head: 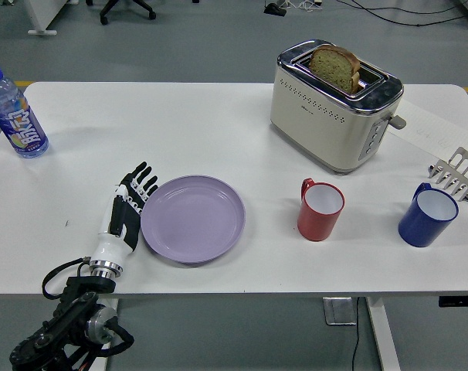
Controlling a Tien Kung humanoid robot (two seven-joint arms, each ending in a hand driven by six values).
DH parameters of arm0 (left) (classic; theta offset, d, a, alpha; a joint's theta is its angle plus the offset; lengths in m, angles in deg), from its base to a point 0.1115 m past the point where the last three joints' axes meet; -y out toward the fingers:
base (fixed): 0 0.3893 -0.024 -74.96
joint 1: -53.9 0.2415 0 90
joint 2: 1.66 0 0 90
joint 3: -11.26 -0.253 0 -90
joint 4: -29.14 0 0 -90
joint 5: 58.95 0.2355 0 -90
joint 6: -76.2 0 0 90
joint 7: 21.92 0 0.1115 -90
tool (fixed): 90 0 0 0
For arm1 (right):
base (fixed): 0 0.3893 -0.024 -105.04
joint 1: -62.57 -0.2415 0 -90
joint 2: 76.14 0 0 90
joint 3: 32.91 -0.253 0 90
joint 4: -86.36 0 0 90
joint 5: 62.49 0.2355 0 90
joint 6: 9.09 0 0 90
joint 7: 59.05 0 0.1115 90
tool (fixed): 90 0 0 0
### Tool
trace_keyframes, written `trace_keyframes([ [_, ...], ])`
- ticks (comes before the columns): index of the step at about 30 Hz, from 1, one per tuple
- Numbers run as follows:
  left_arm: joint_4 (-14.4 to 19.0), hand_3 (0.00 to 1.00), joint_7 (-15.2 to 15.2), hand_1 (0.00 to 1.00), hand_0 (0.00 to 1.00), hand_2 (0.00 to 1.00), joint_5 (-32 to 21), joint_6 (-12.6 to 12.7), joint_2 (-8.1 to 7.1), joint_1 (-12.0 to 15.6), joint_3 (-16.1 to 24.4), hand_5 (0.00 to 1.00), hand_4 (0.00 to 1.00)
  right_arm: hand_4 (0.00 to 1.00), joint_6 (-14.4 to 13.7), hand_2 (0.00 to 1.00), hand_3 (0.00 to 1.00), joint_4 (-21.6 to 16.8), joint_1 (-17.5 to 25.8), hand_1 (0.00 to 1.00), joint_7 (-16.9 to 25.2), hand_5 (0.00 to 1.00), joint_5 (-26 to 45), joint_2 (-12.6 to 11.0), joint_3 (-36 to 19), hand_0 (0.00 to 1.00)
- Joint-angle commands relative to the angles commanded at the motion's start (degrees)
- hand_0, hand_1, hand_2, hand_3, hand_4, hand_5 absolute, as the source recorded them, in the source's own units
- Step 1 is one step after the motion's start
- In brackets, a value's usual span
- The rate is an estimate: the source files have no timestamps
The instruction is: Push plate across desktop
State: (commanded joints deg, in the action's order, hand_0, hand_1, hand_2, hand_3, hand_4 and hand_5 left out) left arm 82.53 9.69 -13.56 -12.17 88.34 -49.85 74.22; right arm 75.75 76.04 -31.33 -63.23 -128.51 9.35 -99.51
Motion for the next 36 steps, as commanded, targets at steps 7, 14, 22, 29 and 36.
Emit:
trace_keyframes([
  [7,1.0,0.897,1.1,0.914,0.898,0.95,-0.8,0.4,0.0,-0.4,-4.0,0.998,0.47,0.136,0.1,0.639,0.62,0.0,0.0,0.545,0.1,0.356,0.0,0.0,0.1,0.605],
  [14,1.4,0.894,1.1,0.913,0.894,0.948,-1.4,0.4,0.0,-0.8,-7.0,0.998,0.468,0.137,0.0,0.638,0.62,0.0,0.0,0.544,0.1,0.357,0.1,-0.1,0.2,0.604],
  [22,2.1,0.894,1.3,0.909,0.893,0.948,-1.8,0.5,0.0,-1.2,-8.8,0.998,0.467,0.137,0.0,0.639,0.622,0.0,0.0,0.544,0.2,0.356,0.2,-0.1,0.3,0.605],
  [29,2.8,0.893,1.2,0.91,0.893,0.948,-2.2,0.3,0.0,-1.7,-11.2,0.998,0.466,0.138,0.0,0.638,0.621,0.0,0.0,0.544,0.1,0.356,0.2,-0.1,0.2,0.604],
  [36,3.0,0.888,1.2,0.907,0.889,0.943,-2.5,0.2,0.0,-2.2,-12.6,0.998,0.458,0.138,0.0,0.638,0.622,0.0,0.0,0.544,0.2,0.356,0.2,-0.1,0.3,0.604],
])
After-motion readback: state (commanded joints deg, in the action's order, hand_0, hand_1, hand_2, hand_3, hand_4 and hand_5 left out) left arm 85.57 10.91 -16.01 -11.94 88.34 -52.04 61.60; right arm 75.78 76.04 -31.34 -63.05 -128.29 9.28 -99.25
